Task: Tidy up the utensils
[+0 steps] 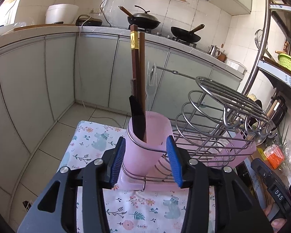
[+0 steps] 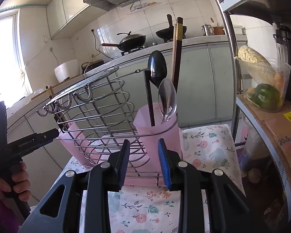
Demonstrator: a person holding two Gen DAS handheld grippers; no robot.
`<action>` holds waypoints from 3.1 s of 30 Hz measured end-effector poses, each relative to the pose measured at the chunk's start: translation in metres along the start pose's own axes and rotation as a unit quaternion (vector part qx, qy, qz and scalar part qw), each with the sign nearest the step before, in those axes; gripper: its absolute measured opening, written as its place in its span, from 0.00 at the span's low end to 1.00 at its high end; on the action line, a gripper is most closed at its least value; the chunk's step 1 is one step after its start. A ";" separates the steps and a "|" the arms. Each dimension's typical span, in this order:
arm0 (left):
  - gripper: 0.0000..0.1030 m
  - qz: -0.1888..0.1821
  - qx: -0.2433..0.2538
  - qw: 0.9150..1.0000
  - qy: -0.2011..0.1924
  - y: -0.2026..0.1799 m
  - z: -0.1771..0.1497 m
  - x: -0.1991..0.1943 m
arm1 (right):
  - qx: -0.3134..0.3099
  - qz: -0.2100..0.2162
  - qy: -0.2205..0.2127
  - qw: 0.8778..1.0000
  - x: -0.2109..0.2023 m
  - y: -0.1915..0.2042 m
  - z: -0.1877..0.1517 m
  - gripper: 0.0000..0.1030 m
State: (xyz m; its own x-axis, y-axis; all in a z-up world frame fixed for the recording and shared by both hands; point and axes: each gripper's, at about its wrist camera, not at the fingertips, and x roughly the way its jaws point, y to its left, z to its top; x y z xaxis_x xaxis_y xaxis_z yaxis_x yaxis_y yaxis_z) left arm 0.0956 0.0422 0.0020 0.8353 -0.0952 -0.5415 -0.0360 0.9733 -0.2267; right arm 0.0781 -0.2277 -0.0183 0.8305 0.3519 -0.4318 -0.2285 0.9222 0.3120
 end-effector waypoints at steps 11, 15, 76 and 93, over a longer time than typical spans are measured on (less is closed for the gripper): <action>0.49 0.006 0.012 1.000 0.016 -0.007 -0.014 -0.005 | -0.014 0.005 0.014 1.000 0.000 0.014 -0.009 0.43; 0.49 0.006 0.017 1.000 0.019 -0.011 -0.018 -0.008 | -0.029 0.004 0.024 0.999 0.002 0.022 -0.013 0.44; 0.49 0.004 0.037 0.999 0.028 -0.029 -0.059 -0.038 | -0.087 -0.052 -0.010 0.995 -0.031 0.068 -0.031 0.59; 0.49 -0.002 0.044 0.999 0.029 -0.030 -0.060 -0.040 | -0.087 -0.051 -0.008 0.995 -0.030 0.068 -0.032 0.59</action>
State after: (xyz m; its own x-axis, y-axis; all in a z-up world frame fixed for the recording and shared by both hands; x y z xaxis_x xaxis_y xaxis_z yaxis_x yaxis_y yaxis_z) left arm 0.0302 0.0042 -0.0179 0.8023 -0.1076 -0.5872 0.0164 0.9872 -0.1584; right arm 0.0211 -0.1704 -0.0110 0.8612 0.2540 -0.4402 -0.2262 0.9672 0.1157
